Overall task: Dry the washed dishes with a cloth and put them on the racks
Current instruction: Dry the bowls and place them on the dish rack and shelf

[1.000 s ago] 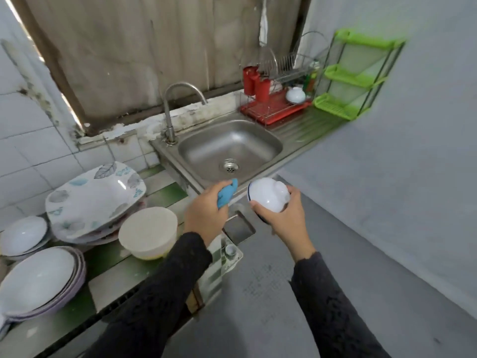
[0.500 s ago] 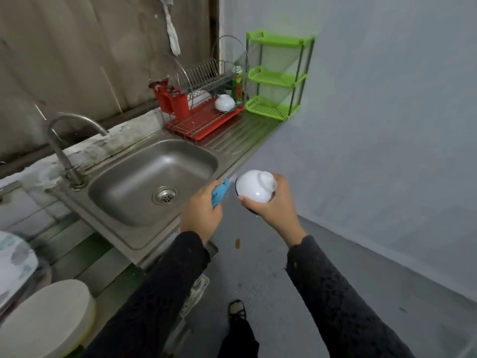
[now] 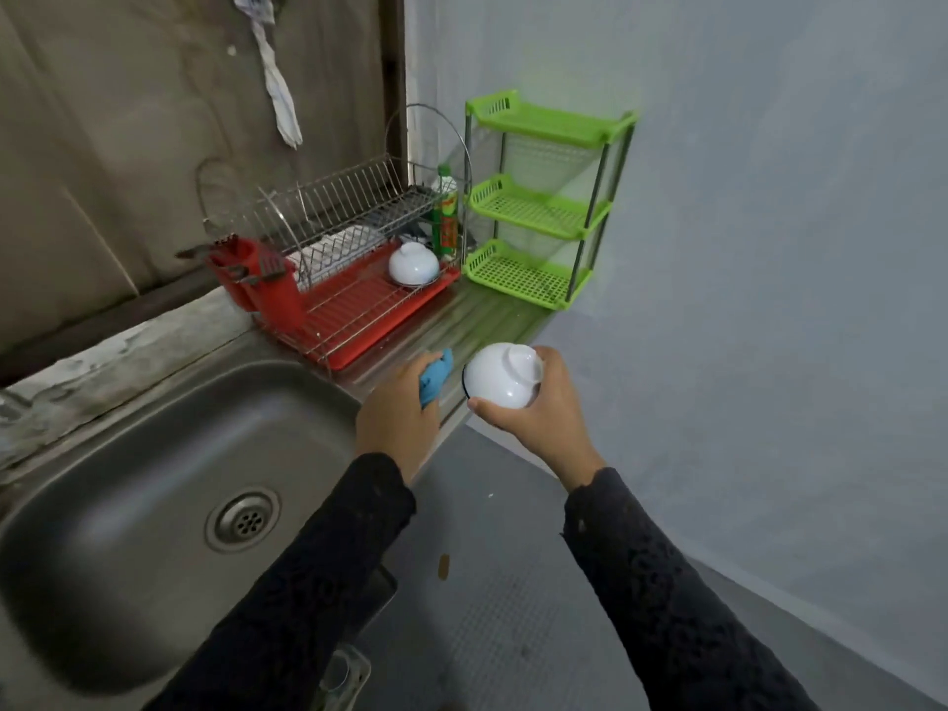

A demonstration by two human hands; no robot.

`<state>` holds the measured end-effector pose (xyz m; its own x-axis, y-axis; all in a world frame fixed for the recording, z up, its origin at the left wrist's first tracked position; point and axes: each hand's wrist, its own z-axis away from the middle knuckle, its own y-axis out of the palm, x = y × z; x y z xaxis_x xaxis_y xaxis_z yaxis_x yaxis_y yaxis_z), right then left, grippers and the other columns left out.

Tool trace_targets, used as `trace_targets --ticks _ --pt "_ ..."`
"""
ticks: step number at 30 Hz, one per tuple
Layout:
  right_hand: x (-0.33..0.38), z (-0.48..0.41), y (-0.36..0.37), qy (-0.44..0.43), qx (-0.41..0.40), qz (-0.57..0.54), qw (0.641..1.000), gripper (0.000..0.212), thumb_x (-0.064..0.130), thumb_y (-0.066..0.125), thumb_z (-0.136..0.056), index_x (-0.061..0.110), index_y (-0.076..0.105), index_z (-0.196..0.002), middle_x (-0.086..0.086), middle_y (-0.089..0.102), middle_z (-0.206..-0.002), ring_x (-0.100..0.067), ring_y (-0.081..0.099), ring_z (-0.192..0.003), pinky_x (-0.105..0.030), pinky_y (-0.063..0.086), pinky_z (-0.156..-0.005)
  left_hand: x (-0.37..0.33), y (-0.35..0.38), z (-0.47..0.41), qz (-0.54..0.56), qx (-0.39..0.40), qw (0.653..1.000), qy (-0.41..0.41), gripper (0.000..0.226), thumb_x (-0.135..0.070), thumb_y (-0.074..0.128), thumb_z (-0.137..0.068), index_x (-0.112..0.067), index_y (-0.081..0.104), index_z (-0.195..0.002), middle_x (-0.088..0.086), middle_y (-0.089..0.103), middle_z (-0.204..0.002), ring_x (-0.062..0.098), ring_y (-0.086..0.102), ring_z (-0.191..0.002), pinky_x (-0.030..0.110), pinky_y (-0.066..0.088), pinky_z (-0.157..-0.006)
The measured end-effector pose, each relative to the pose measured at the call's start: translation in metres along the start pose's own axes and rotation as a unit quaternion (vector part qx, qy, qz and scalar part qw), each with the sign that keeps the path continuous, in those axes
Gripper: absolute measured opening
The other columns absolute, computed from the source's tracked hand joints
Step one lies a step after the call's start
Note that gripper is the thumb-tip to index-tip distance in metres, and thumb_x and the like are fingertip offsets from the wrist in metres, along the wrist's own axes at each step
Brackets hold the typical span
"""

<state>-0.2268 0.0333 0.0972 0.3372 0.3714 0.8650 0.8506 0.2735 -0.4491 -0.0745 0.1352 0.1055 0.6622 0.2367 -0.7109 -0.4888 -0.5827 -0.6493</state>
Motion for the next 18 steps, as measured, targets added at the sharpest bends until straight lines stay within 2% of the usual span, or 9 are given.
trace_targets --ticks 4,9,13,18 --pt "-0.017 -0.05 0.004 -0.003 0.01 0.001 1.0 0.09 0.046 0.094 -0.063 0.017 0.044 -0.132 -0.001 0.048 -0.129 -0.022 0.05 -0.117 -0.044 0.049 -0.098 0.002 0.019 -0.043 0.019 -0.03 0.999 0.0 0.05 0.0 0.06 -0.085 -0.025 0.059 -0.129 -0.008 0.061 -0.128 0.013 0.057 -0.116 0.031 0.045 -0.1" --pt "-0.036 -0.103 0.013 0.001 0.022 -0.017 1.0 0.087 0.041 0.094 -0.064 0.016 0.045 -0.132 -0.001 0.05 -0.127 -0.019 0.05 -0.114 -0.029 0.045 -0.089 0.015 0.039 -0.089 0.014 -0.047 0.999 -0.014 0.049 -0.002 0.065 -0.087 -0.025 0.058 -0.13 -0.006 0.059 -0.129 0.011 0.053 -0.119 0.03 0.042 -0.103" --pt "-0.062 -0.15 0.03 0.012 0.064 -0.008 0.998 0.087 0.045 0.095 -0.061 0.021 0.046 -0.128 0.001 0.052 -0.126 -0.019 0.052 -0.113 -0.035 0.049 -0.089 0.03 0.059 -0.121 0.015 -0.077 0.996 -0.053 0.053 -0.002 0.065 -0.087 -0.027 0.055 -0.133 -0.009 0.056 -0.132 0.003 0.047 -0.118 0.025 0.037 -0.103" --pt "-0.084 -0.232 0.064 0.015 0.155 -0.02 0.988 0.09 0.043 0.094 -0.063 0.019 0.046 -0.135 0.001 0.053 -0.128 -0.018 0.054 -0.113 -0.028 0.044 -0.086 0.051 0.083 -0.169 -0.024 -0.133 0.984 -0.118 0.056 0.0 0.062 -0.087 -0.026 0.053 -0.137 -0.004 0.059 -0.132 0.014 0.054 -0.116 0.029 0.044 -0.099"
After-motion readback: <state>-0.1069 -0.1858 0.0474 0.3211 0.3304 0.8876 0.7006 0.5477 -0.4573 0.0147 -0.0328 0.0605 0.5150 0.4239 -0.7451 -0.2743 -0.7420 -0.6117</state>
